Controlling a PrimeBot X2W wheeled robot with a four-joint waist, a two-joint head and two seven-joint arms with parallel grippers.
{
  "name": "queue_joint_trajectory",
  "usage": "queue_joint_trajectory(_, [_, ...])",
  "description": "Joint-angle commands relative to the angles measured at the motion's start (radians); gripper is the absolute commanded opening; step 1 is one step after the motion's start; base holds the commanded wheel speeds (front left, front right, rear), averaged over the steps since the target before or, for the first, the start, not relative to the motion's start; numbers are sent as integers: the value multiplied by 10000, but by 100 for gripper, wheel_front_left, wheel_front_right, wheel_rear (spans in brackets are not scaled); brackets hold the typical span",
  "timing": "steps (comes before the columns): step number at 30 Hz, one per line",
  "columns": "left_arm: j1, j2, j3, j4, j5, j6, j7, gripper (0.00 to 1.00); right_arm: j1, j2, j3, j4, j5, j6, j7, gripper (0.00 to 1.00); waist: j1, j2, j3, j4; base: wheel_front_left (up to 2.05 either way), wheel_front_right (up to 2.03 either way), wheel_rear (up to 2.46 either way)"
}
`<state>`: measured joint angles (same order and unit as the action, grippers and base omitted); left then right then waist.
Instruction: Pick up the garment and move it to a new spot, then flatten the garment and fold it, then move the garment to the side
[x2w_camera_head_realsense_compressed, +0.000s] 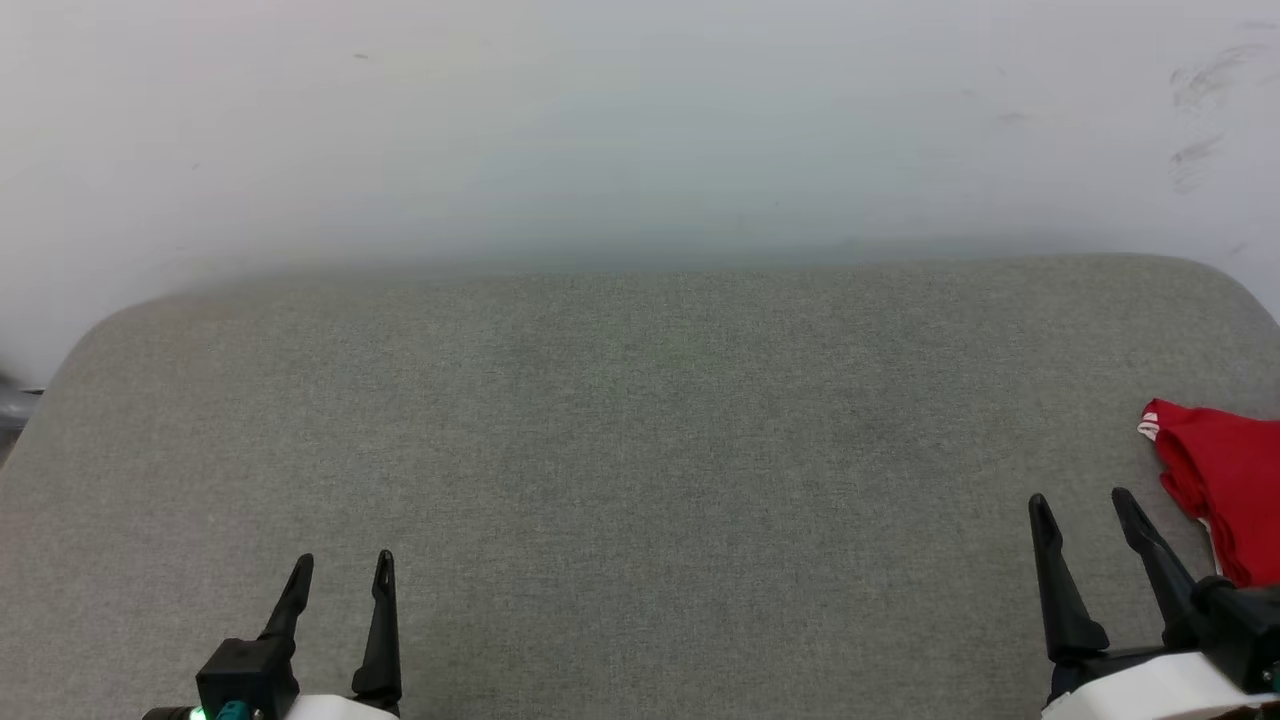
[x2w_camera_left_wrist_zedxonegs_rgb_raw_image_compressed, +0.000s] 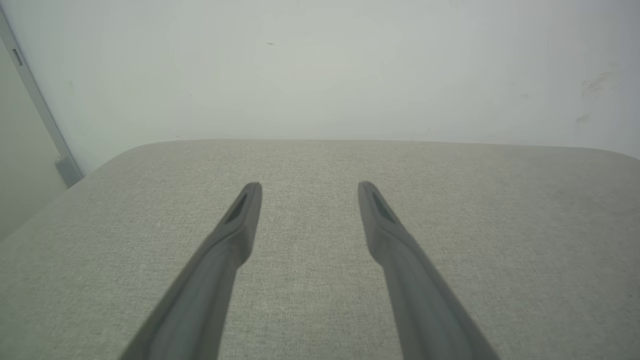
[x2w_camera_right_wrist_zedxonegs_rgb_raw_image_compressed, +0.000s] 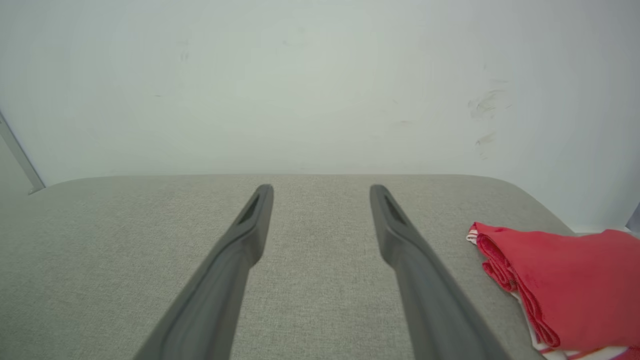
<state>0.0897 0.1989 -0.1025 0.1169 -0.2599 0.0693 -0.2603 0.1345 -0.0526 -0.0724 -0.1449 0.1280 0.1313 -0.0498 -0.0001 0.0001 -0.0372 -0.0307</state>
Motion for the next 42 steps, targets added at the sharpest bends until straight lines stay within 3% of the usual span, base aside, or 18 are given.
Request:
queue_joint_trajectory(1, [87, 2, -14, 36, -65, -35, -65, 100, 206, 38, -45, -123, 38, -13, 93, 100, 1, -1, -37, -24, 0, 0, 0])
queue_joint_trajectory(27, [-324, 34, -78, 361, -55, -108, -67, 100, 75, 41, 153, -221, 120, -13, 150, 100, 1, -1, -2, 24, 0, 0, 0])
queue_joint_trajectory(28, [-169, 27, -90, 454, -117, -115, 29, 0, 119, 2, 178, -104, 142, 0, 176, 0, 1, -1, -1, 27, 0, 0, 0])
queue_joint_trajectory(42, [-442, -258, 297, 715, -2405, -437, 699, 0, -277, -143, 277, 651, 2835, -1, 278, 0, 2, -1, 41, 57, 0, 0, 0])
